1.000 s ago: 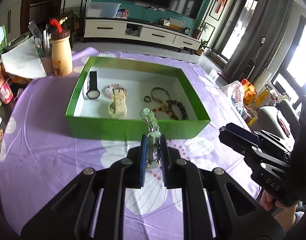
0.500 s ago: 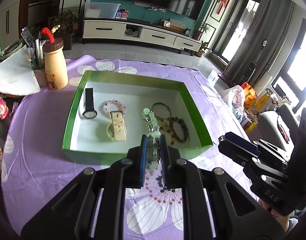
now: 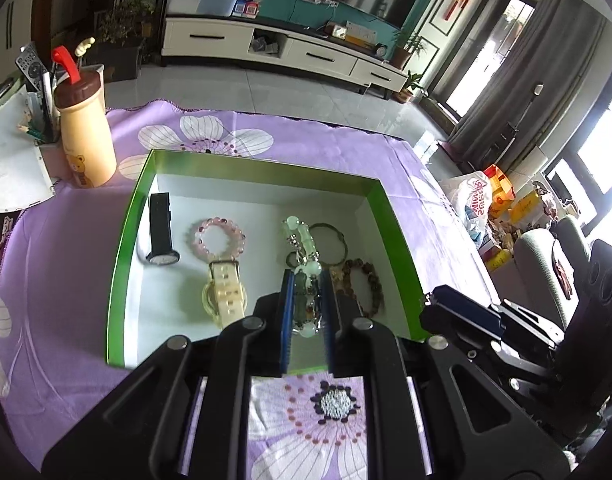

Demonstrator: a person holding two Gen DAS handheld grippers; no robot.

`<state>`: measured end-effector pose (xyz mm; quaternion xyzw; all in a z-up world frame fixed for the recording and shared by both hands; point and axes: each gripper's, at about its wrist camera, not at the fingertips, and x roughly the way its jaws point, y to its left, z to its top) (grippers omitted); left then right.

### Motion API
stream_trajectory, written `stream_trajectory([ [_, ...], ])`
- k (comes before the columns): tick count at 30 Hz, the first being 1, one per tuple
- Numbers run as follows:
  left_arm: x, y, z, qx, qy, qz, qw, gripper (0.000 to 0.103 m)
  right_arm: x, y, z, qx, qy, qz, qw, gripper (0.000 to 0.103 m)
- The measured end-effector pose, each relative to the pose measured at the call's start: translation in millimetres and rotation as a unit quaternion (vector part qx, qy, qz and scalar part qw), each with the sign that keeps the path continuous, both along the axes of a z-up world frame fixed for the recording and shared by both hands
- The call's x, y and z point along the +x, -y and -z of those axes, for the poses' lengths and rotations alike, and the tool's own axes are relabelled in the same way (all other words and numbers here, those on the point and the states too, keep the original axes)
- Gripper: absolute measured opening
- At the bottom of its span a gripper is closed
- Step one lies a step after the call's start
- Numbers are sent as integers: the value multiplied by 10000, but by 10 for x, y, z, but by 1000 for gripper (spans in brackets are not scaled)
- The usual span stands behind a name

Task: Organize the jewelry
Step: 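Carry the green bracelet with the left tool while the right tool carries the silver ring over the box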

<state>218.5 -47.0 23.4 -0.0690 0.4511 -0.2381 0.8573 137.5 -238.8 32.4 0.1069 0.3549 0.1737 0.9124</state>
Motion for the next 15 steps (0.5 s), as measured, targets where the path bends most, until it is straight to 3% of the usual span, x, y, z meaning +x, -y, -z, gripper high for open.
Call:
stream_trajectory([
  [15,536,165,223,370,-416,-203,9982,12,517,8,186,179,-473,-37,9987,21],
])
